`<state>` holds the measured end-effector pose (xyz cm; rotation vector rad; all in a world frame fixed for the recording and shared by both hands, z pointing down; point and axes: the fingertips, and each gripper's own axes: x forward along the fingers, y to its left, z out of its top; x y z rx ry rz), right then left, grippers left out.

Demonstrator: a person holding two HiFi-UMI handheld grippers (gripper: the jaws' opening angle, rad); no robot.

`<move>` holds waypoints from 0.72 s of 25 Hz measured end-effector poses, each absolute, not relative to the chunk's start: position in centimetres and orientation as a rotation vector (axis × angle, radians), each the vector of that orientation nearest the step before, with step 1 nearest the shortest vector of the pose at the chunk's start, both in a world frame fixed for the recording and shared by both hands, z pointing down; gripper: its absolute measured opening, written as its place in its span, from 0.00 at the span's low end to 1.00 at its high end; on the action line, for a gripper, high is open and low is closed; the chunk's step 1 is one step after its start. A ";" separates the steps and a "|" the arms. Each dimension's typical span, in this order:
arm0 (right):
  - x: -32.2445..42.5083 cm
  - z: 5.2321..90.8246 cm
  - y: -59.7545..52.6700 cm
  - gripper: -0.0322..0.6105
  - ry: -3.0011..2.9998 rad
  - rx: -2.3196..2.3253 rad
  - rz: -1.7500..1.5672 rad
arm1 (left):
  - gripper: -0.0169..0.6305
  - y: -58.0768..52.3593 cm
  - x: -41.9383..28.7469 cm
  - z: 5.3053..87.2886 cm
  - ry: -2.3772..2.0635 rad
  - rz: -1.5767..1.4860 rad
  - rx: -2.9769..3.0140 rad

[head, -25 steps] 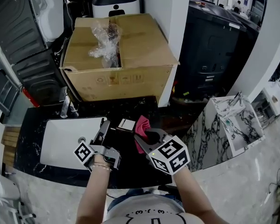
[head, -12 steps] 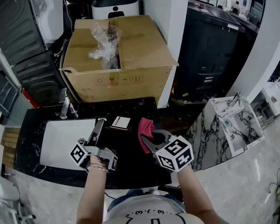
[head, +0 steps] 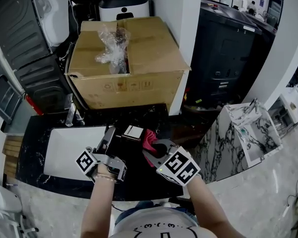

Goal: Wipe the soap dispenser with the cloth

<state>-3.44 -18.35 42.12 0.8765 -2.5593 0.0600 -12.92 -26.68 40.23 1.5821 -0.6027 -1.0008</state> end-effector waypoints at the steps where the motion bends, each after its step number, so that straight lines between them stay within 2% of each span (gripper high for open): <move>1: -3.7 41.6 -17.8 0.13 -2.591 0.856 0.063 | 0.19 -26.7 -13.0 40.3 -0.616 -0.996 1.587; 10: -4.0 39.4 -15.0 0.13 -2.745 0.778 0.113 | 0.19 -26.6 -12.5 40.0 -0.632 -0.967 1.646; 15: -0.6 38.2 -17.0 0.13 -2.842 1.022 0.374 | 0.19 -26.7 -12.5 39.2 -0.736 -0.878 1.831; 18: 1.9 38.7 -18.1 0.13 -2.797 1.178 0.462 | 0.20 -27.5 -12.3 38.9 -0.815 -0.717 2.021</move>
